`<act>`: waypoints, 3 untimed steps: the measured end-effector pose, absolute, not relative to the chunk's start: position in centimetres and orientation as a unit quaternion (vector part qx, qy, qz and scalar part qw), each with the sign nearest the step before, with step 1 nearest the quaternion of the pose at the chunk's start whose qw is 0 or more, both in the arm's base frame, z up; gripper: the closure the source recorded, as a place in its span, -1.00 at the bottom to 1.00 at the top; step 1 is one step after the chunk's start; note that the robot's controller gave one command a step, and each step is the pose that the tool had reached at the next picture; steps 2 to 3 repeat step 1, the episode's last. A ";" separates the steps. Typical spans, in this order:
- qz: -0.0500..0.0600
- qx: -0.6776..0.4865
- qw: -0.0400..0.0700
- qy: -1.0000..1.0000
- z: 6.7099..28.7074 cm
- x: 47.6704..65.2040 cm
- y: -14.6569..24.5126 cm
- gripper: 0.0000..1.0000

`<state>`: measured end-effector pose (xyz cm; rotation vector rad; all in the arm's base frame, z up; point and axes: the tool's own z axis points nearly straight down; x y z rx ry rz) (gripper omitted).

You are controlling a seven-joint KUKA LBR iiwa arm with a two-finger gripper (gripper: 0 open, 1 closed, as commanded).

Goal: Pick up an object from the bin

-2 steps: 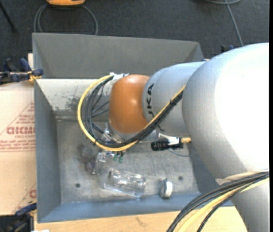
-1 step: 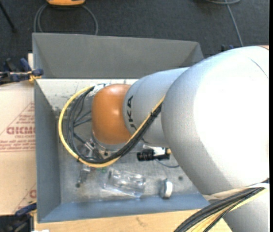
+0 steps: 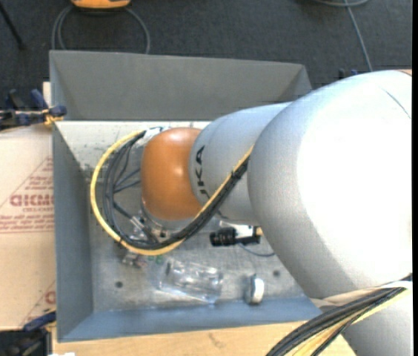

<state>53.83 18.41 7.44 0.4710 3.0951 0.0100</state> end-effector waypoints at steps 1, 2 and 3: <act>0.000 0.000 0.006 1.000 25.7 53.4 12.2 1.00; 0.000 0.000 0.006 1.000 25.7 53.4 12.2 1.00; 0.000 0.000 0.006 1.000 25.7 53.4 12.2 1.00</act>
Offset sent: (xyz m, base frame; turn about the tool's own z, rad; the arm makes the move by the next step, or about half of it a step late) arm -0.0073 -0.0600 0.1776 -0.3037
